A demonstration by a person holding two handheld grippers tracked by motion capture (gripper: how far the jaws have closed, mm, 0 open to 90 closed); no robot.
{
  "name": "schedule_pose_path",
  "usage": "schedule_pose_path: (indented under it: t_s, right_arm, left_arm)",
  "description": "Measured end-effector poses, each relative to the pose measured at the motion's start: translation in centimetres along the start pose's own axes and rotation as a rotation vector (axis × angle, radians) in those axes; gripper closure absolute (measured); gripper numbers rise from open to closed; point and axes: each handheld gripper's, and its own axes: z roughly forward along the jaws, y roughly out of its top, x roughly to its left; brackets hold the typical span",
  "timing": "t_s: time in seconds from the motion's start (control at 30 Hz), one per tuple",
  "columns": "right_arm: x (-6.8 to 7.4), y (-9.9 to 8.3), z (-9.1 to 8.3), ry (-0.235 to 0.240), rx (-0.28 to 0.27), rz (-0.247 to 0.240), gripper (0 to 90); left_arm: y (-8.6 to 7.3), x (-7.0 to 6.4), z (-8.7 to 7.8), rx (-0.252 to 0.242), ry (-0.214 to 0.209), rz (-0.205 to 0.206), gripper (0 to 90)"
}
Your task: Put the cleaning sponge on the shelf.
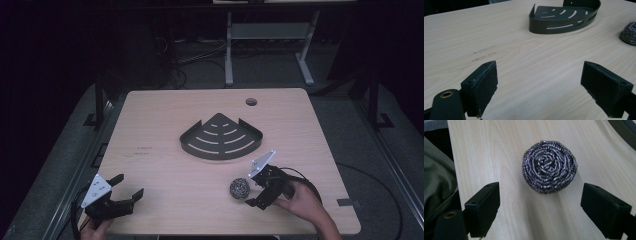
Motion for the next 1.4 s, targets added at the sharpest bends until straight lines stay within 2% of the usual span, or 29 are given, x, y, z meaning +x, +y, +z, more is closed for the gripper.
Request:
schedule_pose_path:
  t_s: [0.2, 0.47, 0.73, 1.03, 1.4]
  right_arm:
    - [-0.3, 0.6, 0.5, 0.006, -0.004, -0.003, 15.3]
    - [-0.7, 1.5, 1.5, 0.019, 0.019, -0.013, 15.4]
    - [-1.2, 2.3, 2.6, 0.012, 0.052, -0.021, 16.0]
    - [-1.4, 2.8, 3.4, 0.026, 0.080, -0.037, 21.2]
    - [-1.2, 2.9, 4.1, 0.020, 0.117, -0.057, 28.8]
  left_arm:
    - [0.0, 0.0, 0.0, 0.000, 0.001, -0.003, 13.3]
    - [0.0, 0.0, 0.0, 0.001, 0.000, -0.002, 13.3]
    - [0.0, 0.1, -0.1, -0.002, 0.000, -0.007, 13.3]
    - [0.0, 0.1, -0.1, -0.008, 0.004, -0.008, 13.3]
    - [0.0, 0.2, -0.2, -0.012, 0.005, -0.011, 13.2]
